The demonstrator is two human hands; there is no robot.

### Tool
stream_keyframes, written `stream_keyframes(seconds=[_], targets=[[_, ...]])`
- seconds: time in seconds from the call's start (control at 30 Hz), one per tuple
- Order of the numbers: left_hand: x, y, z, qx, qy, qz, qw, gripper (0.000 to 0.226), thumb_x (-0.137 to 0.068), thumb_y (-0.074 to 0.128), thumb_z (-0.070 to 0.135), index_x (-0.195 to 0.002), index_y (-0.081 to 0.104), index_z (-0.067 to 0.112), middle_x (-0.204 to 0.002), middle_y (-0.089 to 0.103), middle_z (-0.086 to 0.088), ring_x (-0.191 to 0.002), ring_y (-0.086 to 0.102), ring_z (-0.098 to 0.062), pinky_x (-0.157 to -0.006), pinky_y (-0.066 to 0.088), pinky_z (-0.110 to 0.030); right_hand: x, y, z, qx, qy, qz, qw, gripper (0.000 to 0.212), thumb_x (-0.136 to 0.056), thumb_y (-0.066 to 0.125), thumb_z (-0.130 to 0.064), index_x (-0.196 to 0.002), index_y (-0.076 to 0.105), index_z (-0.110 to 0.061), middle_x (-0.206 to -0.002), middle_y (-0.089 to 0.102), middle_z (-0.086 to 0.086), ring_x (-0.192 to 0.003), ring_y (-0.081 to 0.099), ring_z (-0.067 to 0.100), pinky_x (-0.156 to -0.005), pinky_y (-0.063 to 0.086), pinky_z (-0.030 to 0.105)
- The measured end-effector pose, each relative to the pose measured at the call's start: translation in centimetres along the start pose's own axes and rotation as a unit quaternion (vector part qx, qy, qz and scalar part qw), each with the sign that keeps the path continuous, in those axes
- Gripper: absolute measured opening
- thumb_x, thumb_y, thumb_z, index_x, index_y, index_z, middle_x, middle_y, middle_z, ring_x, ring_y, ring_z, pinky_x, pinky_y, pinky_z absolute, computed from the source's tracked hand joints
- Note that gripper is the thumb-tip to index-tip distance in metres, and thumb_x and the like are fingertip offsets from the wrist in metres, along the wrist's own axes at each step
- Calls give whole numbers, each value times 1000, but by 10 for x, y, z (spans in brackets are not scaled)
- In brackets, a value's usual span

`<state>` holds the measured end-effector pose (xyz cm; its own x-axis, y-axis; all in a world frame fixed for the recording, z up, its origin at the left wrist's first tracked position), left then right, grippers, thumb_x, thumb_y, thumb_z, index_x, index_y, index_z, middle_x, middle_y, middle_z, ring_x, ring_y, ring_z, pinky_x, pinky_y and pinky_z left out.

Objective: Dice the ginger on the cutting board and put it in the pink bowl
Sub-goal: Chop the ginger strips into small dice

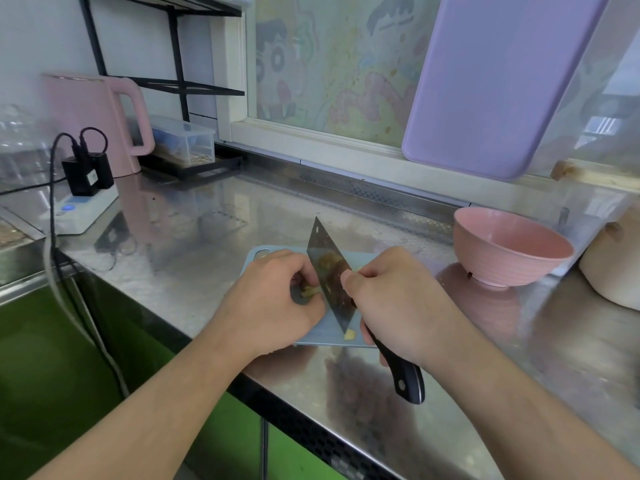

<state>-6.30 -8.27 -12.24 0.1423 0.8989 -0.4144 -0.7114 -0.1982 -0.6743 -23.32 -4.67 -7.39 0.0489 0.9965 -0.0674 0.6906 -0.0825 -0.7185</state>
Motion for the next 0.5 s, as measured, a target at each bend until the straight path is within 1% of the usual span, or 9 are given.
stream_keyframes(seconds=[0.07,0.13,0.23,0.37,0.43,0.5], targets=[[0,-1,0,12,-9,3,1000,10,-75,65,40,-83,66,35,-91,66,19,-91,65,-2,-84,59,-34,2,-1,-3,-4,-1,2,1000,40,-101,58,-34,-75,50,-4,-69,66,25,-44,50,27,-54,52,41],[-1,-2,-1,17,-15,13,1000,3,-81,67,32,-83,67,34,-91,66,19,-91,65,-2,-85,59,-34,5,-3,-7,-2,-3,6,1000,46,-101,58,-34,-77,51,5,-72,65,30,-45,49,29,-54,55,48],[-3,-5,-5,10,-34,46,998,12,-87,68,20,-83,68,31,-89,67,18,-87,65,-1,-84,58,-34,7,-3,-11,0,-5,10,1000,47,-101,58,-33,-80,53,9,-73,67,30,-45,48,29,-55,56,51],[-4,-7,-6,-7,-37,73,997,10,-88,69,19,-84,69,29,-85,66,16,-83,65,-4,-82,58,-37,9,-4,-13,0,-4,10,1000,47,-101,57,-34,-79,54,7,-70,69,27,-43,49,28,-56,57,50],[-4,-7,-7,-9,-43,68,997,10,-87,70,21,-85,68,31,-86,66,18,-85,64,-4,-83,58,-35,10,-4,-13,-2,-5,9,1000,47,-101,57,-33,-78,52,8,-70,69,27,-42,48,27,-52,55,49],[-3,-7,-9,-13,-53,52,997,10,-84,72,26,-86,67,34,-88,66,20,-89,63,-3,-83,58,-35,10,-3,-13,-4,-4,9,1000,46,-101,57,-33,-76,52,6,-71,68,27,-42,49,26,-52,56,49]])
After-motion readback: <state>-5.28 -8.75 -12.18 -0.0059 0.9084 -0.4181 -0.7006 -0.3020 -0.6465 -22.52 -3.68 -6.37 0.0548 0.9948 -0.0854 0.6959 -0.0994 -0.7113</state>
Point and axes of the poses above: each hand's wrist, its own x-axis away from the middle knuckle, its own y-axis out of the palm, z = x × y, the point moved 5 cm from there along -x, towards the middle knuckle
